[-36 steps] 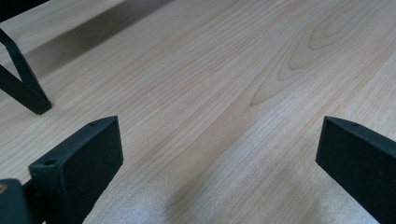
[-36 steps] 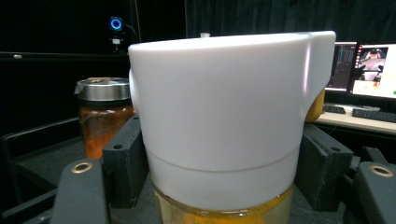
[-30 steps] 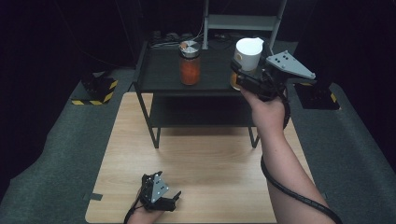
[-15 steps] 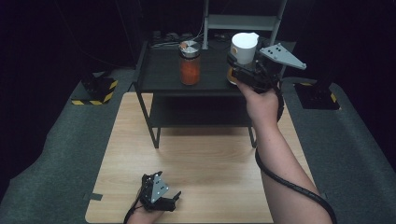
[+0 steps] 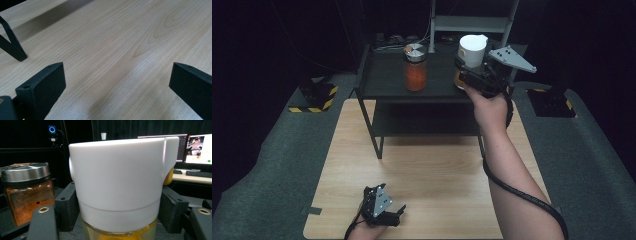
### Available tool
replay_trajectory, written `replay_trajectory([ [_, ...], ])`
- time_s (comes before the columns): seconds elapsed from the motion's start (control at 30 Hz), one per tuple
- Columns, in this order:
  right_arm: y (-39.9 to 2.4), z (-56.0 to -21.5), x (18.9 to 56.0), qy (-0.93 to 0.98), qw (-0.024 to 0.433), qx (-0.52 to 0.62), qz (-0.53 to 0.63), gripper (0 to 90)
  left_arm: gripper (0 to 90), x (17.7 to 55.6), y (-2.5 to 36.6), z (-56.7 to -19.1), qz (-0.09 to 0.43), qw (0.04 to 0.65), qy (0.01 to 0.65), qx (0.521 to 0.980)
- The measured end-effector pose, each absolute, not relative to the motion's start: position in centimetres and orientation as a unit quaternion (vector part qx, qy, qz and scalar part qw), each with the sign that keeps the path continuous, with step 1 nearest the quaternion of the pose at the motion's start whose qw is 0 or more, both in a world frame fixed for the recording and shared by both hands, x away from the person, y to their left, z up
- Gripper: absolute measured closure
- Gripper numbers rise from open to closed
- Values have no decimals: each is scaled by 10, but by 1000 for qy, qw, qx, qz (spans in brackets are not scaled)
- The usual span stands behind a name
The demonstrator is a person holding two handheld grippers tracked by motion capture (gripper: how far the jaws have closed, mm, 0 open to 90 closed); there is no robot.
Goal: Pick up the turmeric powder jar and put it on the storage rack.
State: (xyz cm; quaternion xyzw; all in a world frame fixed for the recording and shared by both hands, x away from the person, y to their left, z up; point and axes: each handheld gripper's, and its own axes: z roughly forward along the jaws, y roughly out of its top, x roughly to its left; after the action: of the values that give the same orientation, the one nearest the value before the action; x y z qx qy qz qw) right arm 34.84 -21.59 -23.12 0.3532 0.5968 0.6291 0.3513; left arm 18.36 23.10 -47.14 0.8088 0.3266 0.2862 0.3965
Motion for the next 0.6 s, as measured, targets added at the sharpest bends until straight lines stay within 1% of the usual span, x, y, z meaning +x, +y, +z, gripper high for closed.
replay_trajectory([
  [0.6,-217,-228,353,601,342,359,627,288,9,183,232,-472,287,399,326,808],
])
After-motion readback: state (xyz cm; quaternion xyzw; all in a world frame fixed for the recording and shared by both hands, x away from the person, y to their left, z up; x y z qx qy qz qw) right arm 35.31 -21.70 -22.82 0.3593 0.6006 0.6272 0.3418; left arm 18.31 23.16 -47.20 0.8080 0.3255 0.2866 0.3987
